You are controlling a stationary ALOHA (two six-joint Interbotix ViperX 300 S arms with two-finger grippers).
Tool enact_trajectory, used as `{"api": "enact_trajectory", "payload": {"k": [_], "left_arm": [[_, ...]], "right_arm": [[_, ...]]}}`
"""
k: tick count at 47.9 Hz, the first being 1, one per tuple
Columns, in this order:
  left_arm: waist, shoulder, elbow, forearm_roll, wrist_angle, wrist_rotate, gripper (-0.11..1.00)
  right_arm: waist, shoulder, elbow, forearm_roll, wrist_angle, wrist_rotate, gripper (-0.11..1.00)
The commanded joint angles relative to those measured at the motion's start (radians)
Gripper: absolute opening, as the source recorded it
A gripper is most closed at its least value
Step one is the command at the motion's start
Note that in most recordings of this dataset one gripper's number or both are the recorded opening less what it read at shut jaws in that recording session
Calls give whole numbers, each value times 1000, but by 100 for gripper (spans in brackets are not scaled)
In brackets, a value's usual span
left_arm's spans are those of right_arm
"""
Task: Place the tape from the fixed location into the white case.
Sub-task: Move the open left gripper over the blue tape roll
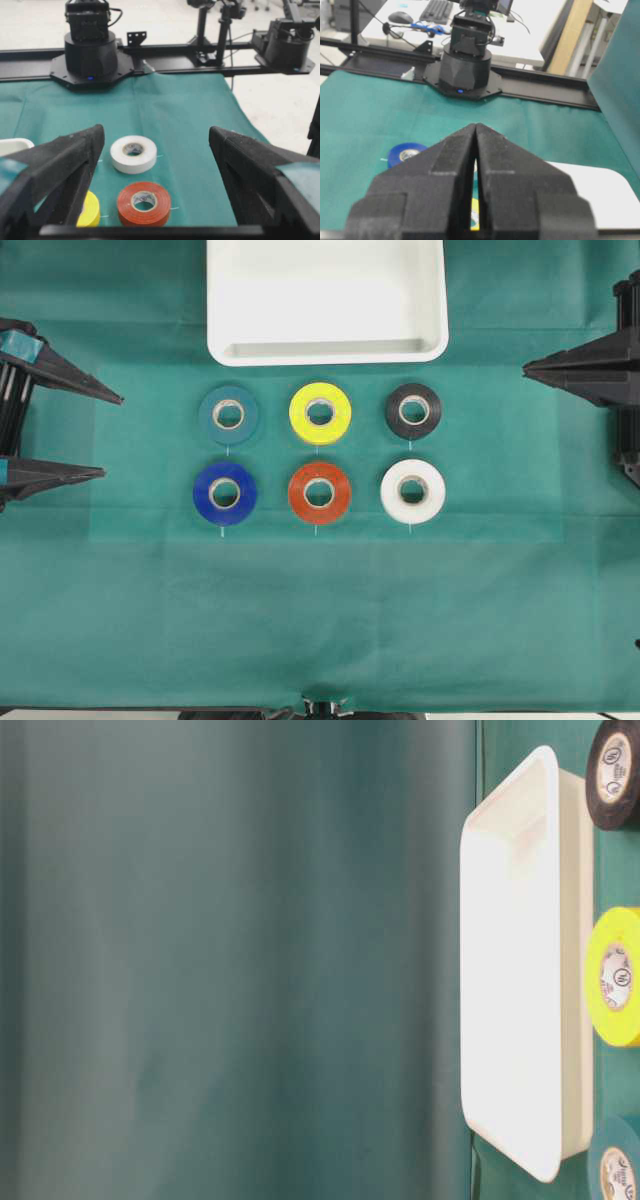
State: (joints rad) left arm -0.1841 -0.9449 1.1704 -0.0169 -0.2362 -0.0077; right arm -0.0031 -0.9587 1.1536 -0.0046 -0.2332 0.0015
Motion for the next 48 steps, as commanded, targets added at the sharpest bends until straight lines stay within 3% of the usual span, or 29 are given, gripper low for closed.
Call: {"api": "enact_trajectory", "payload": {"k": [1,32,48], "left_arm": [[-3,26,-35,-2,-11,0,99],[-5,279,-202,-2,-48,15,99],[-3,290,-238,-2,32,11,99]], "right_arm": [[0,8,-32,-2,-5,-2,0],[-2,8,-34,-3,5,-2,0],[0,6,-35,-3,17,-2,0]]}}
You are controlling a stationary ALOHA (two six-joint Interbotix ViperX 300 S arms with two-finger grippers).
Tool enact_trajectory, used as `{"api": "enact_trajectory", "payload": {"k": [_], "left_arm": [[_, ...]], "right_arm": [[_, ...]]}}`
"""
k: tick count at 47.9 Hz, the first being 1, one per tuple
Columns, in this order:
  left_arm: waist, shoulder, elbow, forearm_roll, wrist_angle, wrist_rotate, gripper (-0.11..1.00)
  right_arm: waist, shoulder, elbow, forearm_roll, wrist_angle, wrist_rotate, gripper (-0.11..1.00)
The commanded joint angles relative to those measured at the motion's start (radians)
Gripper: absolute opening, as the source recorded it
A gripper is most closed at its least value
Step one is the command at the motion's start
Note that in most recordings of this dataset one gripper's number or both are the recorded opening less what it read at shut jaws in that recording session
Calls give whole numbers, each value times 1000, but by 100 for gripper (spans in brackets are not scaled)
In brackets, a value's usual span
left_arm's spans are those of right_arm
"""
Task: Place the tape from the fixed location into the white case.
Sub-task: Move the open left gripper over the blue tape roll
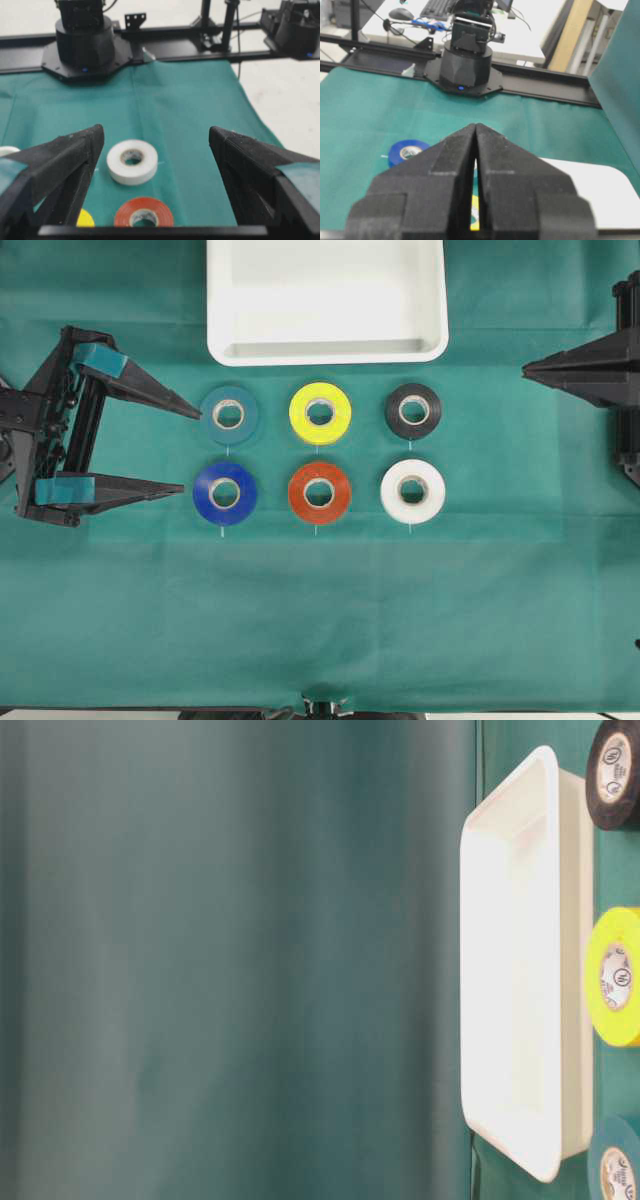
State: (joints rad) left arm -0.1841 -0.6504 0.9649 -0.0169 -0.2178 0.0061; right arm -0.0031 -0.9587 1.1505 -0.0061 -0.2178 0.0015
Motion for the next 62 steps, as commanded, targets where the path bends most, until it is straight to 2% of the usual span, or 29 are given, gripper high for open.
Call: {"api": "enact_trajectory", "payload": {"k": [1,9,31,38,46,62], "left_arm": [[-3,-3,-35,-2,25,-5,99],[-3,26,-101,-2,196,-29,99],[-6,227,-426,-2,870,-64,99],[-6,279,-497,-2,1028,-100,99],[-11,310,-543,-2,1123,-109,99],[-11,314,-551,-2,1144,-109,99]], "right_arm": [[0,6,-32,0,3,-2,0],[0,5,-34,-2,14,0,0],[0,3,-48,-2,41,0,0],[0,3,-49,-2,41,0,0],[-2,5,-52,-2,43,0,0],[0,5,-61,-2,60,0,0]]}}
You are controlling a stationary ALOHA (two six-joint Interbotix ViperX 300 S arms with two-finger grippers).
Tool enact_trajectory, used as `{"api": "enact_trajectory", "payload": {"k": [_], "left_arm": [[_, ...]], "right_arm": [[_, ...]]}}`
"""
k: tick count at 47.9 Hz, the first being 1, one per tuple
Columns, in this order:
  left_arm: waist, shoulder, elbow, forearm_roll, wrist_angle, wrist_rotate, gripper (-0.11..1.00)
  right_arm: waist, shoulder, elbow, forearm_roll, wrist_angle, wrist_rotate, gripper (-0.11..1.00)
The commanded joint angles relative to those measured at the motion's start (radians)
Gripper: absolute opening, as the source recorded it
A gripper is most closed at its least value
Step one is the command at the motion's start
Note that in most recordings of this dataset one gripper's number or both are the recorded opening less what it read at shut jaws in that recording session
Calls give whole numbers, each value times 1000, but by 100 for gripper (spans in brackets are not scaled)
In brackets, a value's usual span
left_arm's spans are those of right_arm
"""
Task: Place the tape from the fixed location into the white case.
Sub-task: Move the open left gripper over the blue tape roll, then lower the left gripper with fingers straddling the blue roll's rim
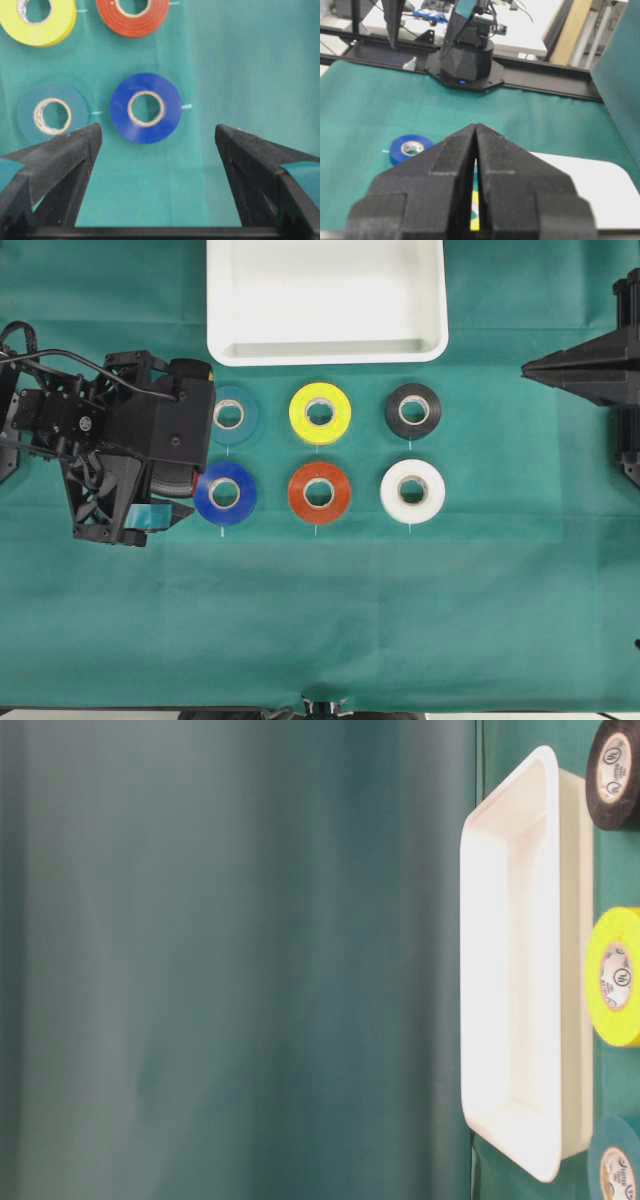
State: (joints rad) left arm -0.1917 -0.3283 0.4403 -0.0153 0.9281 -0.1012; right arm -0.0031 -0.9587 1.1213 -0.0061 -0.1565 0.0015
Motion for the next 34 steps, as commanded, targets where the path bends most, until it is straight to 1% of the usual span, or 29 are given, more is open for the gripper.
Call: {"api": "enact_trajectory", "payload": {"k": [1,13,24,34], "left_arm": [[-5,-8,-25,-3,-2,-2,99],[-11,-5,-21,-3,-11,-3,99],[-15,26,-3,-3,-32,-3,99],[-34,58,41,-2,-109,-3,99]], "right_arm": [[0,5,-32,-2,-2,0,0],[0,8,-32,-2,-2,0,0],[-2,6,-32,0,-2,0,0],[0,8,-32,-2,-2,0,0]]}}
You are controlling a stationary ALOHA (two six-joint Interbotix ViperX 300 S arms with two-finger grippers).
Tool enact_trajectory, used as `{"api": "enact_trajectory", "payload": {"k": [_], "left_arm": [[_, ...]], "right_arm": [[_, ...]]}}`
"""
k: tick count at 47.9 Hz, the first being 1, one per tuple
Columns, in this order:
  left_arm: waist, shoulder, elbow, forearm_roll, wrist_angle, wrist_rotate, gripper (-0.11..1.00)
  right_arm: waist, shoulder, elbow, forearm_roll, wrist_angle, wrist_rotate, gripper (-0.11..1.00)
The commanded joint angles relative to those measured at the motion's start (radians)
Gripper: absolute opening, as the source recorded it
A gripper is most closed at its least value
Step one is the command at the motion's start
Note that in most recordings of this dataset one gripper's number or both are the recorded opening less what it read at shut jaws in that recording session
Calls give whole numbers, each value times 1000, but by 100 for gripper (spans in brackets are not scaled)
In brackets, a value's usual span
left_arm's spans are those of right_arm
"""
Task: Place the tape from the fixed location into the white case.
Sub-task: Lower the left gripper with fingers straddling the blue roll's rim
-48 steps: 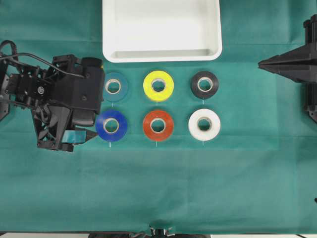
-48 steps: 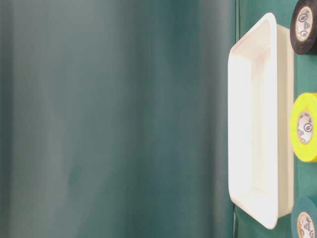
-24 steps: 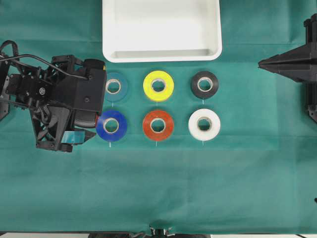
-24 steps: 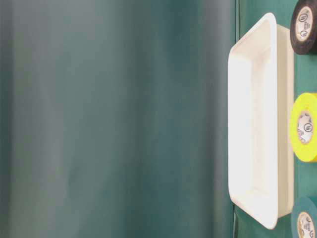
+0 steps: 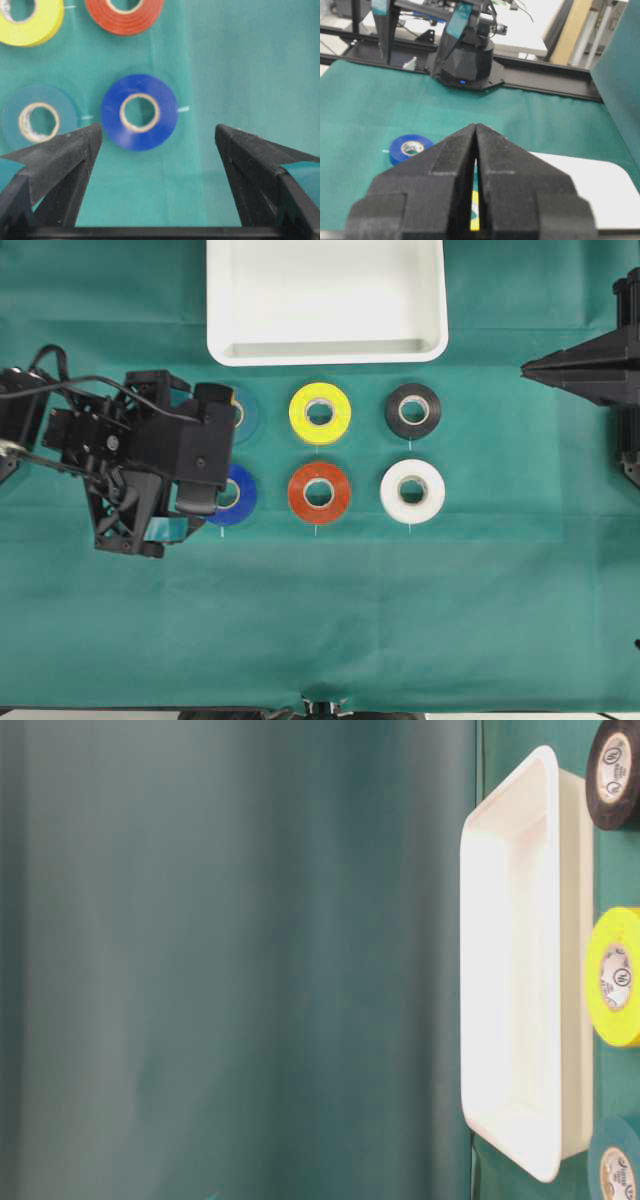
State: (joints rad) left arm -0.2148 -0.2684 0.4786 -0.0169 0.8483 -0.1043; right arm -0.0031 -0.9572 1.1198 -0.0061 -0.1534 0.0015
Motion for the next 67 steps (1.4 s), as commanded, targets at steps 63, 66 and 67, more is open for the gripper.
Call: {"api": "enact_trajectory", "payload": {"k": [63,66,67], "left_arm": [[-41,278,173,2,-345,-17,99],[-41,281,176,2,-354,-17,99],[-41,282,176,2,-357,-17,99]], "right_arm": [[-2,17,-29,-2,-5,-8,0],[-2,17,-29,-2,-5,-8,0],[-2,18,-29,-2,-5,-8,0]]}}
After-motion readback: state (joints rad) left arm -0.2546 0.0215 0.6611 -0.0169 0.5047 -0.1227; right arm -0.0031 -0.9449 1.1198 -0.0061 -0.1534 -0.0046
